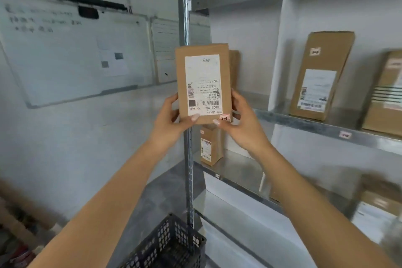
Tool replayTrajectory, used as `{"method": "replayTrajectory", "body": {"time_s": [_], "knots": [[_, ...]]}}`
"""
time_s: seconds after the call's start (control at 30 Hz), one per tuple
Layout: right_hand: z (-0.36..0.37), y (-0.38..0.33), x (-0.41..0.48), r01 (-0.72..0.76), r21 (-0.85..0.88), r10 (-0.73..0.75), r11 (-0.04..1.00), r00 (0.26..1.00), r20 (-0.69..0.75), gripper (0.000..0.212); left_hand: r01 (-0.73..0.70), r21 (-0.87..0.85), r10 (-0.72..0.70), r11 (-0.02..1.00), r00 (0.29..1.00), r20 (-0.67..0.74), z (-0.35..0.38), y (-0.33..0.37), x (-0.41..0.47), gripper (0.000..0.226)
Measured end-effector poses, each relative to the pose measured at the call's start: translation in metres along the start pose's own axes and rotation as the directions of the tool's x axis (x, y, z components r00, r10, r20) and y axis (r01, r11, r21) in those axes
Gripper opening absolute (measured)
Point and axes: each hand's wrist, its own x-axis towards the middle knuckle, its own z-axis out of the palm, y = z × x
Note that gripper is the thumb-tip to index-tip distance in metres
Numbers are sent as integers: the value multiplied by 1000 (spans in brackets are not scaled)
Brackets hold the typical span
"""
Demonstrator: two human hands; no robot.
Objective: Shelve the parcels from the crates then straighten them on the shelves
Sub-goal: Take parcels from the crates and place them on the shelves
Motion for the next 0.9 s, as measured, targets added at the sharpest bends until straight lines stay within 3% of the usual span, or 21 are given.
{"method": "replayTrajectory", "body": {"time_s": [0.23,0.47,0.67,0.9], "knots": [[0,-4,-3,-5,-70,-8,998,981,-191,74,-28,-69,38,997,989,146,7,-8,30,65],[-13,18,15,-70,-121,52,990,987,-150,84,-54,-74,69,996,975,211,32,-29,75,70],[-31,64,55,-94,-137,71,986,984,-162,81,-39,-27,44,999,967,253,64,-53,126,71],[-39,113,107,-129,-262,51,956,957,-286,87,-42,-25,47,999,970,237,102,-84,185,75]]}}
